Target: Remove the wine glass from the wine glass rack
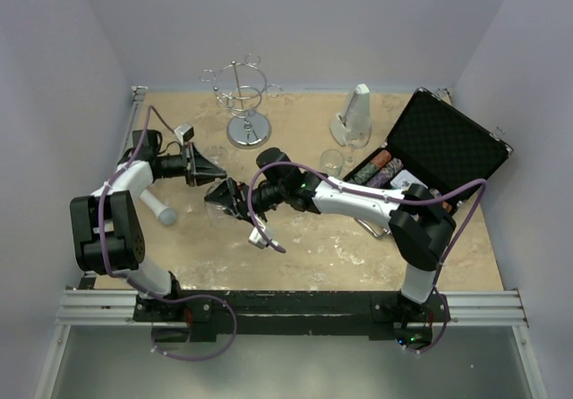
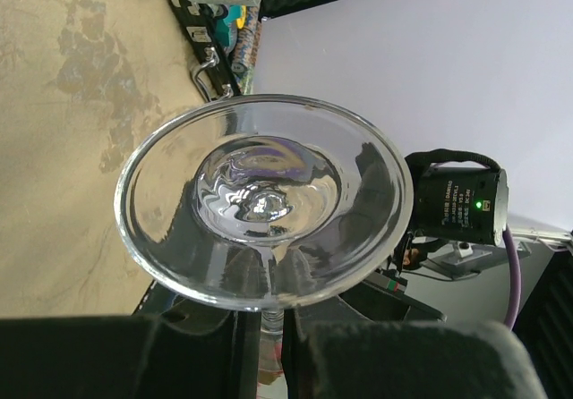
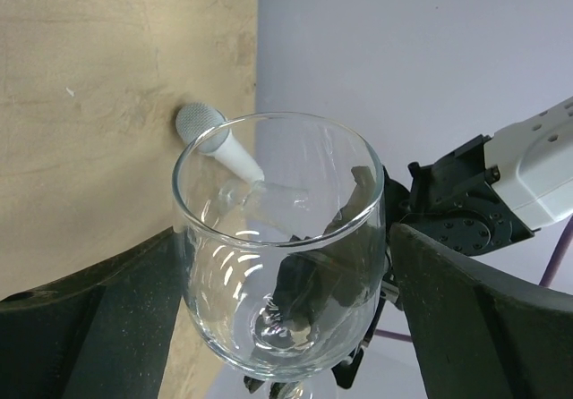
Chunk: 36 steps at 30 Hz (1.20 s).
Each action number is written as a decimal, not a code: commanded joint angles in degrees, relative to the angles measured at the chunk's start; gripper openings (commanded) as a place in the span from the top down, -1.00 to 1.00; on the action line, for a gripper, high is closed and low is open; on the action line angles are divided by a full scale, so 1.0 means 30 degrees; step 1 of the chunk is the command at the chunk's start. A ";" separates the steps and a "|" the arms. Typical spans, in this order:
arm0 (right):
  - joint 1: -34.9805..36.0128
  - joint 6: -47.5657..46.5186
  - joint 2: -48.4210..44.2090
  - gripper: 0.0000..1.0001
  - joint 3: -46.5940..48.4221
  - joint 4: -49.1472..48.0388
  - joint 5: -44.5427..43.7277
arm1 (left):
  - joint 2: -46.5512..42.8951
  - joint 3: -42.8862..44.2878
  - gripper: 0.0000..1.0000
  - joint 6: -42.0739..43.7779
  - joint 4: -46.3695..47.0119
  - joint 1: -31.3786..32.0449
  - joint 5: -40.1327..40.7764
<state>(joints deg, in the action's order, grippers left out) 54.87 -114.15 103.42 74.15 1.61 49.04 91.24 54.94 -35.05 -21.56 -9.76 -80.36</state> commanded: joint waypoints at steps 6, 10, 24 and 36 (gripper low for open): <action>0.0166 -0.2820 -0.0488 -0.89 -0.0165 -0.2791 -0.0554 | -0.0003 0.0349 1.00 -0.0857 0.0507 0.0440 -0.1281; 0.0166 -0.2732 -0.0576 -0.81 -0.0254 -0.2851 -0.0671 | -0.0120 0.0408 1.00 -0.1061 0.0624 0.0645 -0.1251; 0.0196 0.0281 -0.1423 -0.22 -0.0047 -0.2322 -0.1989 | -0.0150 -0.0031 0.34 -0.1882 0.1504 0.0646 -0.1252; -0.0331 0.9884 -0.3328 0.01 -0.0986 -0.4900 -0.2692 | -0.1292 -0.0411 0.02 0.1192 -0.2156 -0.1900 0.0563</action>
<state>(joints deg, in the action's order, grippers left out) 54.96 -97.73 98.30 70.35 -4.45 41.95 90.21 54.43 -35.38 -23.16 -11.75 -80.05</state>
